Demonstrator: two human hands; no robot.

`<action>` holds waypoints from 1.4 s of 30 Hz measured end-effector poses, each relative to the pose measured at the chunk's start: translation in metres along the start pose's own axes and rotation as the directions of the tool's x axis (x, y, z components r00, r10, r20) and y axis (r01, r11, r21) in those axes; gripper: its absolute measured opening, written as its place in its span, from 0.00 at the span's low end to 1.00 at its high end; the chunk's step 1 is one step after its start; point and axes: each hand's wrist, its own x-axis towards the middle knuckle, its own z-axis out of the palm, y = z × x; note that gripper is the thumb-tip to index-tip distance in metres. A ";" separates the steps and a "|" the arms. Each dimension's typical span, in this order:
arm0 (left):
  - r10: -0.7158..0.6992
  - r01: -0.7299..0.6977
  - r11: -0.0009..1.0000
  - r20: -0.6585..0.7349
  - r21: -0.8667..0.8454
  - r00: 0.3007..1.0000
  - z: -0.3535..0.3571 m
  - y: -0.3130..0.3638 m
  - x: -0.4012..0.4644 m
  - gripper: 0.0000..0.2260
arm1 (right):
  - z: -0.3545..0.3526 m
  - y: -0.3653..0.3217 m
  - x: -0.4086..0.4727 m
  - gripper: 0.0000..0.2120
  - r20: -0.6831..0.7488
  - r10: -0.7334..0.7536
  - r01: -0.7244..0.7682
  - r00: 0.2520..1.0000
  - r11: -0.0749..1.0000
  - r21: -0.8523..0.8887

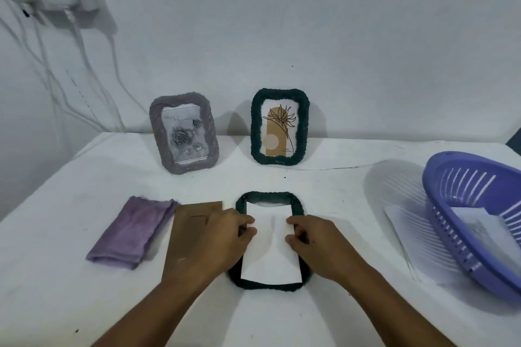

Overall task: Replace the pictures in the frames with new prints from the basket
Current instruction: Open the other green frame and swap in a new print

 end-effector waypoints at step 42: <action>-0.104 0.106 0.994 0.089 -0.011 0.991 0.043 -0.019 0.016 0.20 | 0.014 -0.002 0.010 0.22 -0.011 0.068 -0.069 0.998 0.980 -0.188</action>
